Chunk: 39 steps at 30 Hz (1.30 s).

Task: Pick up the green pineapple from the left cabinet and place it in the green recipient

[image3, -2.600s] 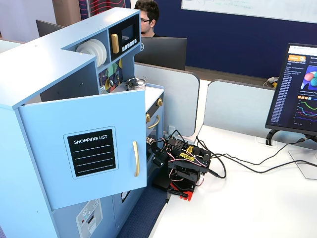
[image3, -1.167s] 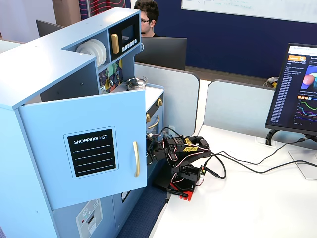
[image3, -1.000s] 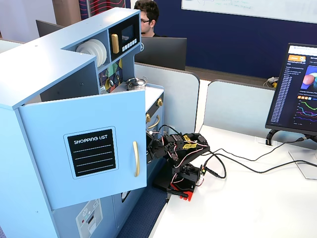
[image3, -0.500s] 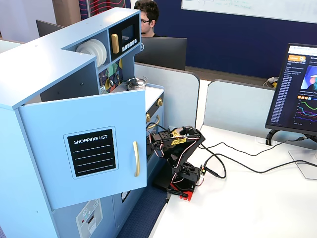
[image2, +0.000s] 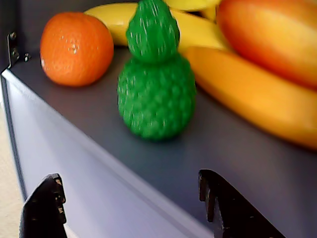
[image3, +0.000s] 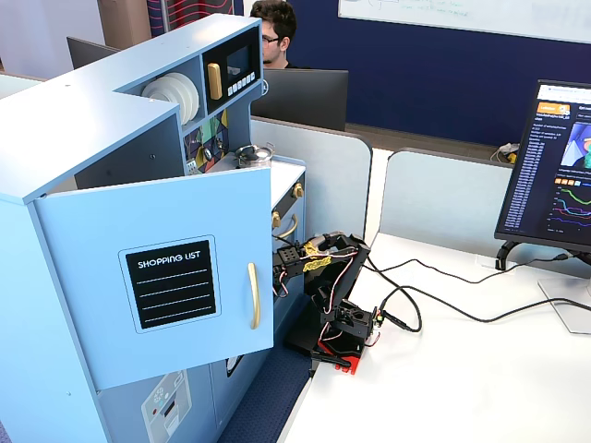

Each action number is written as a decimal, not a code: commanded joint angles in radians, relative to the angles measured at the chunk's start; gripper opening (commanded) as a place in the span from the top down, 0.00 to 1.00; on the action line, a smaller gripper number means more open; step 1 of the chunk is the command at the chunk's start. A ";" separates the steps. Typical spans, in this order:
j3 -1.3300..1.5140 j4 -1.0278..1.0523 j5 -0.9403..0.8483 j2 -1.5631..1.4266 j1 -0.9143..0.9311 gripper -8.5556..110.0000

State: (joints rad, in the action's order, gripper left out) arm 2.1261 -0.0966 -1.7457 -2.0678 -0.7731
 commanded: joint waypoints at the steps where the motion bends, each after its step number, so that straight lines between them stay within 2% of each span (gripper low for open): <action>1: -0.144 -0.049 -0.026 0.049 0.008 0.68; 11: -0.316 -0.141 0.020 0.252 0.052 0.66; 39: -0.572 -0.127 0.035 0.512 0.011 0.66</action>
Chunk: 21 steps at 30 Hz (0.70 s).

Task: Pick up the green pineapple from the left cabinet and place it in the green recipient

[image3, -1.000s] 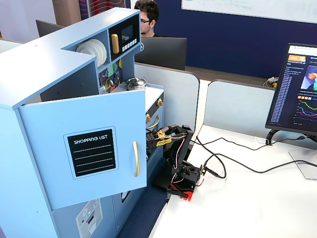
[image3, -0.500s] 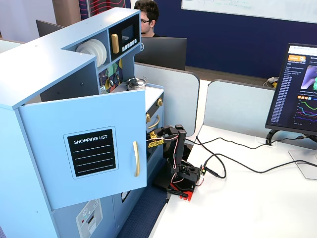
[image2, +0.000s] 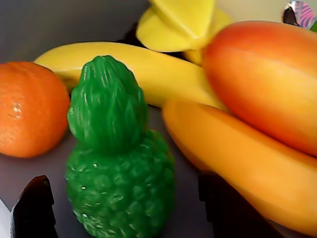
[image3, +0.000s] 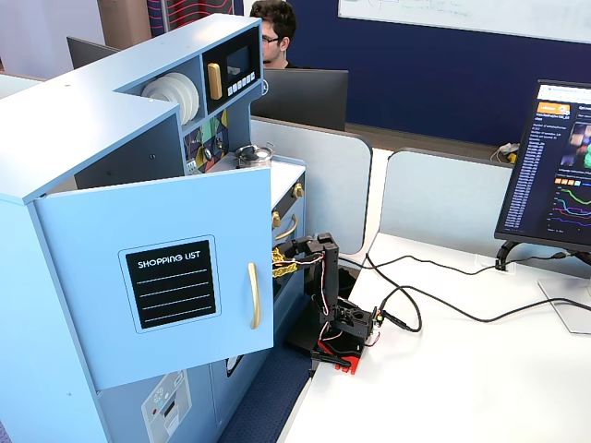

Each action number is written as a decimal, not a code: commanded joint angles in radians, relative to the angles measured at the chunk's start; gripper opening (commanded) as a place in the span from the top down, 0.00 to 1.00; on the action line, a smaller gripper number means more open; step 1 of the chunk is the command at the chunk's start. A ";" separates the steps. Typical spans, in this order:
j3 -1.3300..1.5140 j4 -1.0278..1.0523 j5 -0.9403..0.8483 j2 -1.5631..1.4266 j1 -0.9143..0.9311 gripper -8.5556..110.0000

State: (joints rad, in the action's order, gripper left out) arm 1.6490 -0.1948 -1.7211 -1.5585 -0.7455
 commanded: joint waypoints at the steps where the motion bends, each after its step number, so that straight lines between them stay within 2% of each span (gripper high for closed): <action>1: -0.104 -0.031 0.011 0.014 -0.018 0.66; 10: -0.213 -0.021 0.005 0.112 -0.028 0.67; 13: -0.250 -0.006 -0.008 0.140 -0.028 0.74; 16: -0.295 0.020 -0.020 0.163 -0.026 0.91; 21: -0.310 0.034 -0.038 0.156 -0.026 0.93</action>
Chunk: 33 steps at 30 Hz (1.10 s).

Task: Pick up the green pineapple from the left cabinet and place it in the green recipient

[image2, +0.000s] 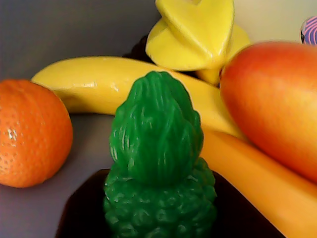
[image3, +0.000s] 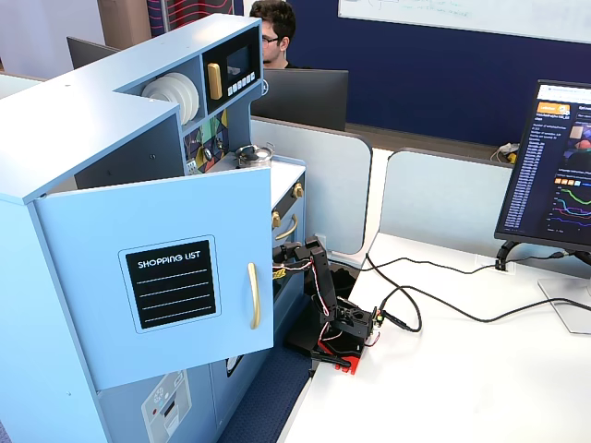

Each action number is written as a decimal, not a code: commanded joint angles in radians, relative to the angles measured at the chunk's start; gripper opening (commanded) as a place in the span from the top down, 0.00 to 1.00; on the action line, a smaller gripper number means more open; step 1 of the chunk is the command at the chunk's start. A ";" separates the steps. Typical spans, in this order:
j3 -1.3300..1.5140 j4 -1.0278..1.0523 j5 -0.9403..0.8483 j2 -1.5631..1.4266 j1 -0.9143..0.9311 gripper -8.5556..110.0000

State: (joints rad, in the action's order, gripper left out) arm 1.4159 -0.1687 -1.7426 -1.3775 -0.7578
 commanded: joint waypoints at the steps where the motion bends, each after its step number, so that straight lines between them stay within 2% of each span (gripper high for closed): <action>1: -0.060 0.011 -0.032 -0.040 -0.014 0.93; 5: 0.104 0.041 -0.146 -0.222 -0.020 0.93; 12: 0.621 0.087 -0.258 -0.830 -0.005 0.93; 20: 0.775 0.347 -0.245 -1.276 0.166 0.93; 26: 0.644 0.430 -0.129 -1.266 0.445 0.93; 33: 0.324 0.434 -0.005 -0.939 0.719 0.93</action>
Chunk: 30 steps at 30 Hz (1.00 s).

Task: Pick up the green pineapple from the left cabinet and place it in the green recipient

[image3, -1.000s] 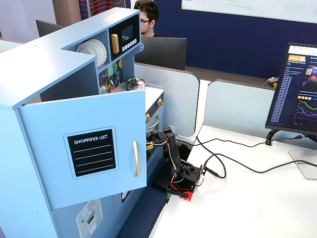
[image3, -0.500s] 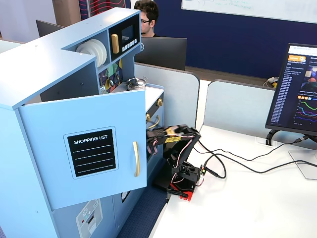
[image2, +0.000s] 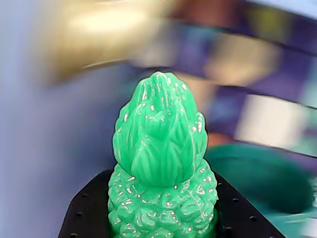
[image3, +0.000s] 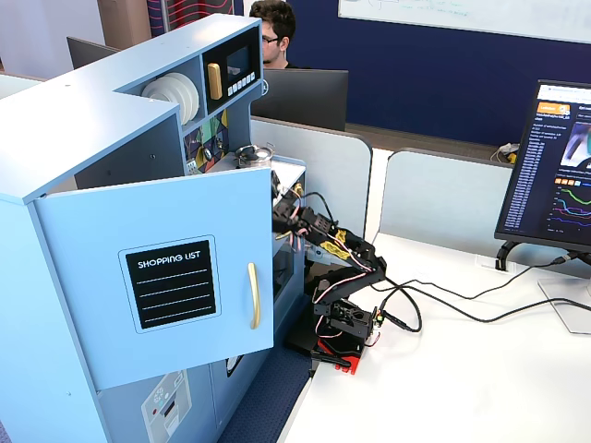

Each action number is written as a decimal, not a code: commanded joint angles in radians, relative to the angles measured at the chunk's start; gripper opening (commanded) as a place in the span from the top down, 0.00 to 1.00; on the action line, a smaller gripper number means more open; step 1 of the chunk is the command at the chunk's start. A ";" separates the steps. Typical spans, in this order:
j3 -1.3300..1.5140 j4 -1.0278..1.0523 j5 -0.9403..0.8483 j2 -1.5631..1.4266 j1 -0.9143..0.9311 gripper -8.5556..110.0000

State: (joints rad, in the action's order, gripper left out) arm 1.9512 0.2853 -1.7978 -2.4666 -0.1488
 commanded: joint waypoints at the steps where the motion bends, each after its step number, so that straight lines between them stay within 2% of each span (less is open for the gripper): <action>1: -0.270 -0.021 0.061 0.212 0.130 0.93; 10: -0.660 -0.031 0.095 0.597 0.173 0.93; 24: -0.721 -0.021 0.100 0.739 0.152 0.92; 30: -0.759 -0.021 0.189 0.773 0.160 0.76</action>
State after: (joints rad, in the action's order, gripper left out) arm 1.2763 0.2853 -1.6414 -1.6858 0.0153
